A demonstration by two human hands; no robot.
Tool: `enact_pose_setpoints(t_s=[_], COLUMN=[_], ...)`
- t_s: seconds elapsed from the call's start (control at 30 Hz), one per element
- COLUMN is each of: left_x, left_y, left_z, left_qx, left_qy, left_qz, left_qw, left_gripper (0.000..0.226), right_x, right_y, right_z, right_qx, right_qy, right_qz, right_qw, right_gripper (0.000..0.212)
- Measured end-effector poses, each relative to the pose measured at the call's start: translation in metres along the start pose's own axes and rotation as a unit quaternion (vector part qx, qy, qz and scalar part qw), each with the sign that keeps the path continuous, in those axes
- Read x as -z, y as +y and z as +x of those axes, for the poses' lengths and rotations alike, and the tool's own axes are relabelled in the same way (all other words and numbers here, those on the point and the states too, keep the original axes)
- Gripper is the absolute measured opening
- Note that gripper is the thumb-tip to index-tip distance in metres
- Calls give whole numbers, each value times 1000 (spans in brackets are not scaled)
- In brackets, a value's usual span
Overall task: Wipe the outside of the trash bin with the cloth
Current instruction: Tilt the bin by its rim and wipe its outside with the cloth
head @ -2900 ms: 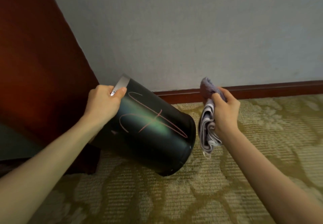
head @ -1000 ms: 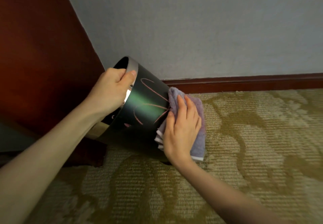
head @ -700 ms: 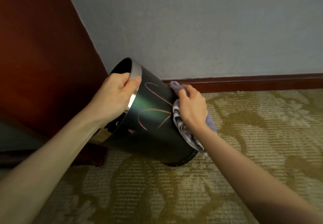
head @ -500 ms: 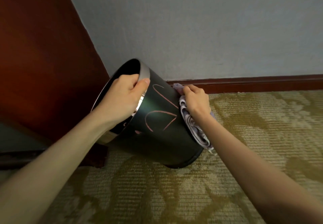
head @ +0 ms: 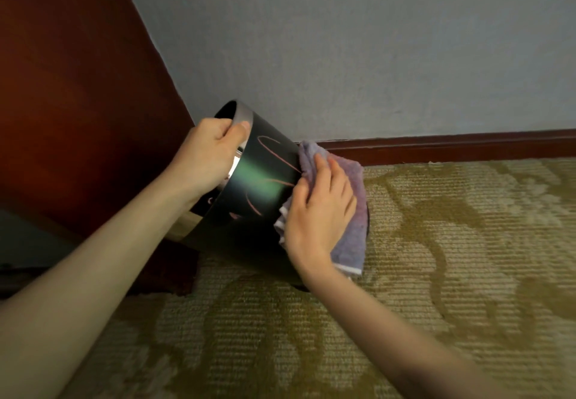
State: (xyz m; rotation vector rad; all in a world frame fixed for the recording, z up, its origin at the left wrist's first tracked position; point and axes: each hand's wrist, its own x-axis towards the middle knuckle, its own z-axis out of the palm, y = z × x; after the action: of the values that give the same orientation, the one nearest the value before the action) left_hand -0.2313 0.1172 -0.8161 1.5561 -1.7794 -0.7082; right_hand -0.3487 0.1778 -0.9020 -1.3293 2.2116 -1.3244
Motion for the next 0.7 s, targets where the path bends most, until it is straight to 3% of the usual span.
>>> enact_pose_setpoints(t_s=[0.17, 0.33, 0.53, 0.7], left_x=[-7, -5, 0, -5], left_y=[11, 11, 5, 7], left_z=[-1, -7, -13, -24], left_qx=[-17, 3, -1, 1], left_qy=[-4, -12, -11, -36], left_qz=[11, -1, -4, -38], left_qw=[1000, 1000, 1000, 999], left_gripper=[40, 45, 51, 50], right_x=[-9, -8, -1, 5], right_y=[-5, -3, -4, -12], right_z=[-37, -22, 7, 58], right_qx=[27, 37, 72, 24], right_qy=[53, 53, -4, -108], right_qz=[-23, -26, -53, -36], right_qw=[998, 998, 996, 993], right_gripper=[50, 47, 39, 32])
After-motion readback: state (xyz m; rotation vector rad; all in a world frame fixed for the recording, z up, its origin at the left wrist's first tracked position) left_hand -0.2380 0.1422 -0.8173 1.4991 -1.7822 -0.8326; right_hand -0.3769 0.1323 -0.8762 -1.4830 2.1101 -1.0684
